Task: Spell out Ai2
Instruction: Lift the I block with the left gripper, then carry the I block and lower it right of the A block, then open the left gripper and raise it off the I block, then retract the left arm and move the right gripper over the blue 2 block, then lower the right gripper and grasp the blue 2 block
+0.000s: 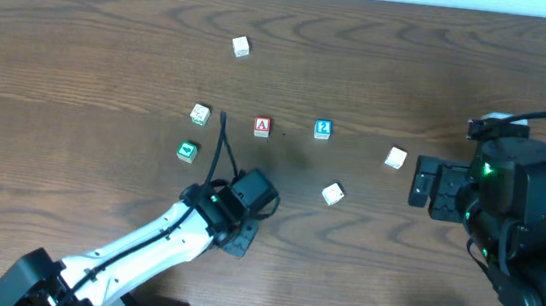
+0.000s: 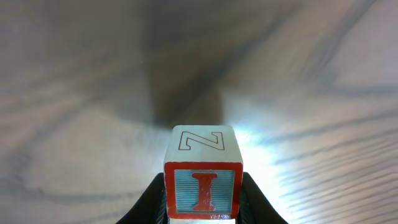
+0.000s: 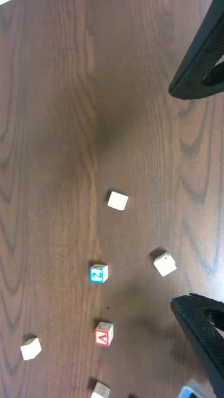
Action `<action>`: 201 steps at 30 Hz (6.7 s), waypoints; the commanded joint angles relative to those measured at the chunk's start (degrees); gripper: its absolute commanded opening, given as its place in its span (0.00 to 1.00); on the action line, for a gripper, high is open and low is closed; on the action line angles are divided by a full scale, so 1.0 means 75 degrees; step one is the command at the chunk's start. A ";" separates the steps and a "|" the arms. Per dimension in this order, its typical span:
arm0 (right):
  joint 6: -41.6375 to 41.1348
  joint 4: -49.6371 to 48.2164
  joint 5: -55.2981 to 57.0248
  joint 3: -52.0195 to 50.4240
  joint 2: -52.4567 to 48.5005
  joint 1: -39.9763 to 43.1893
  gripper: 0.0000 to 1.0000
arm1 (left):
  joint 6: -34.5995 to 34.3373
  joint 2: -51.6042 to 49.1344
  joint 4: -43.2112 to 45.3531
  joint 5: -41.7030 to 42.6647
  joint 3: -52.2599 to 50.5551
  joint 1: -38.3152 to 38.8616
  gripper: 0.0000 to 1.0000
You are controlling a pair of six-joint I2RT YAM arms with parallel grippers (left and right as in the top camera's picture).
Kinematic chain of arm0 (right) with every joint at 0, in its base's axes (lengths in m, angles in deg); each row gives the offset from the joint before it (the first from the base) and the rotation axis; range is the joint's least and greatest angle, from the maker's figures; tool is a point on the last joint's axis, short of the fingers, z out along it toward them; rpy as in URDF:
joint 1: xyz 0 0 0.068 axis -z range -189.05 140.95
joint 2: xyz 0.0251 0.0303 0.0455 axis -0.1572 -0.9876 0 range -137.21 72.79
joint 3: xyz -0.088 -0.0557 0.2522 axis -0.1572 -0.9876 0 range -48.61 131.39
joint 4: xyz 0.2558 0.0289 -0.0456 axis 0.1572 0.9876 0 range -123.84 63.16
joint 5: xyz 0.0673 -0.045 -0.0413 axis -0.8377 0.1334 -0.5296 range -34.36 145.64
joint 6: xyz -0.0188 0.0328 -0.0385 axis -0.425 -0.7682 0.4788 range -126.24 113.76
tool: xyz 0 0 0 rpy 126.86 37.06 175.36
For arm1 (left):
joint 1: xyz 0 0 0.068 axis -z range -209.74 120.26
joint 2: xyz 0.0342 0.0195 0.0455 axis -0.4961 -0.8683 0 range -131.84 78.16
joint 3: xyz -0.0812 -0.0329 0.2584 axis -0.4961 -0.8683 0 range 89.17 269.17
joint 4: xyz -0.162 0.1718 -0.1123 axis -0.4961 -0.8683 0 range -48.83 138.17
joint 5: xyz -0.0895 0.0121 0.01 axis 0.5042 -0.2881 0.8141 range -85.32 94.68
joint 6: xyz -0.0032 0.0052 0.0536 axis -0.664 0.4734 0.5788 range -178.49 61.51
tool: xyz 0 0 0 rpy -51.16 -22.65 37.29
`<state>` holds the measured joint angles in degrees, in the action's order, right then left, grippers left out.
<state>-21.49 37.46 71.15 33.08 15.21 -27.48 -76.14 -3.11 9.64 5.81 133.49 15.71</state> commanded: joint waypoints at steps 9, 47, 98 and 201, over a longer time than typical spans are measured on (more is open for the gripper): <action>0.0096 -0.0044 0.0137 0.0070 0.0041 0.0006 0.99 | 0.0711 -0.0082 0.0204 -0.0851 0.1565 -0.0388 0.22; -0.0259 0.0455 0.0131 0.0073 0.0041 0.0006 0.99 | 0.0303 -0.5604 -0.0017 0.0338 0.6819 -0.1536 0.22; -0.0277 0.0609 0.0204 0.0070 0.0041 0.0006 0.99 | -0.0968 -0.5814 -0.0574 0.0172 0.6814 -0.1513 0.37; -0.1102 -0.3197 -0.1792 0.1145 -0.8472 -0.0557 0.65 | 0.0312 0.1008 -0.6137 -0.1078 0.6024 -0.2229 0.95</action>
<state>-29.49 14.08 58.23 41.63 -46.85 -31.05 -73.30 4.56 -36.37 -2.74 178.80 -0.77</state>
